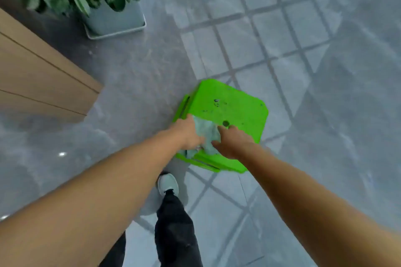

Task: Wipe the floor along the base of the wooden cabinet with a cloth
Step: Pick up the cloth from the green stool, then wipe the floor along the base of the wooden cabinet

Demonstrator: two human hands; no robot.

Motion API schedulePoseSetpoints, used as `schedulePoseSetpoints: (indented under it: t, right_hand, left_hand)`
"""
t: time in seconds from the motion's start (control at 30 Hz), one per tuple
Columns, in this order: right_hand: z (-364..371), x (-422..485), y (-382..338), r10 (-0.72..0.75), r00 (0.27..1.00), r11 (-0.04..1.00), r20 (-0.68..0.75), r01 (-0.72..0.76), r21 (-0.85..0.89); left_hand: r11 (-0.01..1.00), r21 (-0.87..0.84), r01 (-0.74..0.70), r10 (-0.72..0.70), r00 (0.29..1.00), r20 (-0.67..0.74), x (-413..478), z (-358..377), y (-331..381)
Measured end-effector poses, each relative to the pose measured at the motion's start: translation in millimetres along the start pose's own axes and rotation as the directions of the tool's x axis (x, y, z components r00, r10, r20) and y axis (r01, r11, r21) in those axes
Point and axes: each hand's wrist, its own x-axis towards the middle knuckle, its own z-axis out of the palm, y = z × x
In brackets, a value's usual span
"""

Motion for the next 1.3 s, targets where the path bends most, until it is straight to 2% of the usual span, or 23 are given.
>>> schedulePoseSetpoints:
  t: [0.07,0.13,0.2,0.27,0.37,0.43,0.5,0.6,0.67,0.73,0.8,0.93,1.03,1.13,1.17,1.2,1.23,1.27,1.3]
  right_hand:
    - [26.4,19.9,5.8,0.042,0.998,0.987,-0.048,-0.034,0.160]
    - [46.6,35.9,5.3,0.102,0.985,0.941,-0.141,-0.050,0.335]
    - [63.5,52.1,-0.4,0.239,0.950,0.858,-0.202,-0.109,0.502]
    - [76.3,63.9,-13.0,0.326,0.903,0.816,-0.281,-0.119,0.565]
    - [99.4,71.3,-46.9,0.223,0.881,0.874,-0.417,0.008,0.485]
    - [108.9,75.6,-75.5,0.100,0.865,0.928,-0.492,0.097,0.359]
    - [116.5,85.6,-109.4,-0.097,0.856,0.968,-0.507,0.199,0.152]
    - [137.9,113.9,-172.0,-0.416,0.818,0.907,-0.397,0.408,-0.107]
    - [162.4,141.1,-219.2,-0.507,0.805,0.861,-0.307,0.489,-0.139]
    - [193.4,173.8,-264.3,-0.554,0.803,0.832,-0.220,0.533,-0.153]
    - [223.7,207.6,-301.2,-0.571,0.810,0.819,-0.133,0.549,-0.170]
    - [274.0,275.3,-359.6,-0.593,0.805,0.799,-0.026,0.584,-0.145]
    - [307.0,329.7,-397.2,-0.654,0.756,0.744,-0.005,0.643,-0.184]
    - [336.6,393.9,-430.8,-0.704,0.706,0.693,-0.070,0.664,-0.281]
    - [345.4,414.8,-441.0,-0.705,0.698,0.694,-0.127,0.641,-0.327]
    - [354.2,433.3,-450.3,-0.705,0.684,0.693,-0.189,0.607,-0.389]
    - [364.1,448.8,-458.0,-0.715,0.659,0.678,-0.233,0.575,-0.458]
    - [375.3,461.6,-463.5,-0.737,0.628,0.650,-0.248,0.559,-0.516]
    - [386.9,472.2,-466.7,-0.771,0.594,0.606,-0.231,0.571,-0.555]
  left_hand:
    - [0.993,-0.102,0.056,-0.065,0.994,-0.088,23.1,26.8,-7.8]
    - [0.989,-0.139,0.050,-0.076,0.979,-0.187,41.3,49.0,-17.4]
    - [0.978,-0.204,0.040,-0.089,0.966,-0.242,59.3,64.1,-29.4]
    - [0.951,-0.308,0.013,-0.113,0.944,-0.311,76.0,71.8,-46.8]
    - [0.849,-0.512,-0.134,-0.073,0.929,-0.363,91.3,74.5,-77.8]
    - [0.707,-0.668,-0.231,-0.046,0.928,-0.370,95.6,74.0,-109.2]
    - [0.549,-0.815,-0.187,-0.147,0.938,-0.314,96.7,75.1,-154.8]
    - [0.231,-0.967,-0.105,-0.304,0.937,-0.174,100.0,85.1,-242.1]
    - [0.034,-0.994,-0.108,-0.363,0.925,-0.113,103.0,90.3,-303.1]
    - [-0.089,-0.990,-0.113,-0.424,0.903,-0.065,106.4,93.4,-360.7]
    - [-0.130,-0.985,-0.112,-0.469,0.882,-0.039,110.7,95.7,-410.5]
    - [-0.116,-0.990,-0.086,-0.526,0.850,-0.012,135.7,95.2,-493.8]
    - [-0.156,-0.979,-0.131,-0.580,0.815,-0.016,180.6,96.8,-543.8]
    - [-0.271,-0.926,-0.261,-0.629,0.777,-0.035,241.7,88.4,-589.3]
    - [-0.262,-0.918,-0.299,-0.665,0.745,-0.053,262.7,87.2,-604.5]
    - [-0.139,-0.950,-0.280,-0.721,0.687,-0.097,280.9,87.4,-621.1]
    - [0.089,-0.982,-0.166,-0.765,0.620,-0.175,296.0,91.7,-640.1]
    - [0.337,-0.941,0.028,-0.789,0.554,-0.266,308.6,100.8,-660.4]
    - [0.521,-0.829,0.203,-0.790,0.483,-0.379,317.1,112.6,-679.2]
